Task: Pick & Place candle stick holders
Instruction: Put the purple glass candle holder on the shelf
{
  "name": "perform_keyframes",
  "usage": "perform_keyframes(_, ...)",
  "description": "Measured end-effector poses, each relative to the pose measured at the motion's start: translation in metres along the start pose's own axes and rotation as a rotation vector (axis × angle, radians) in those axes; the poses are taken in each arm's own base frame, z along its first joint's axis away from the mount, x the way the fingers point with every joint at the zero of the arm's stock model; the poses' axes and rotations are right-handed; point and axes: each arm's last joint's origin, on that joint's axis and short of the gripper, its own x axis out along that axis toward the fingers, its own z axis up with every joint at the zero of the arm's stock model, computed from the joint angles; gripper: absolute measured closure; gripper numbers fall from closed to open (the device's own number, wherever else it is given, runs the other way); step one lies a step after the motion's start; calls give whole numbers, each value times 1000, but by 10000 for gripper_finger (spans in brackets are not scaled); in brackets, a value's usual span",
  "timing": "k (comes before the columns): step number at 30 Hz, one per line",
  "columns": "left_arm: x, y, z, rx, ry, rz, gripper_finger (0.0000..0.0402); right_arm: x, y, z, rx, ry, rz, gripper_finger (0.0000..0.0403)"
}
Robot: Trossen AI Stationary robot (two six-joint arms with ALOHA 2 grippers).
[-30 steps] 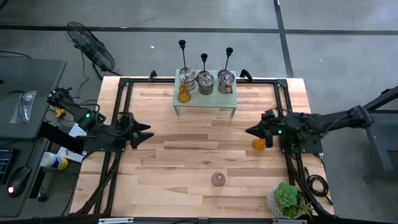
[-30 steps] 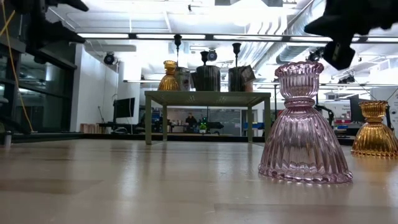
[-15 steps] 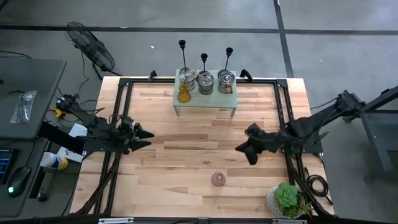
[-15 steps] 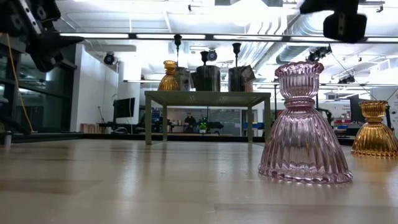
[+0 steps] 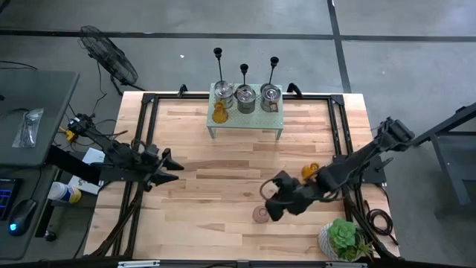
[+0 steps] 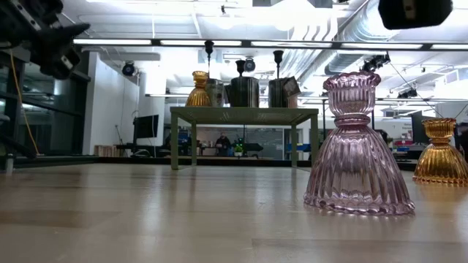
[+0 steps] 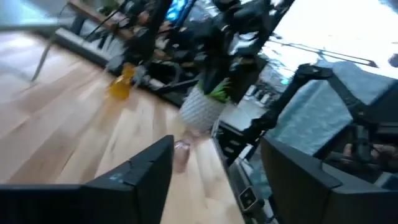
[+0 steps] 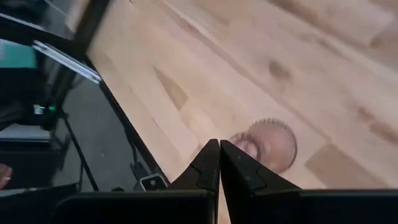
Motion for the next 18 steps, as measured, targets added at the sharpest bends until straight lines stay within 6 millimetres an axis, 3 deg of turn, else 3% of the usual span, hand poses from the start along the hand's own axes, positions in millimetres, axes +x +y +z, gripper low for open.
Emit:
perform_keyframes(5,0,-1,1,107,-9,-13,226,14,15,-5,32,95,-40,399)
perform_keyframes(9,0,-4,1,209,8,-87,277,20,16,-3,114,159,-51,399)
perform_keyframes(15,0,-7,9,299,-55,-177,383,22,14,4,252,198,-60,399)
perform_keyframes(18,2,-3,12,296,-51,-182,392,22,14,5,282,208,-63,399)
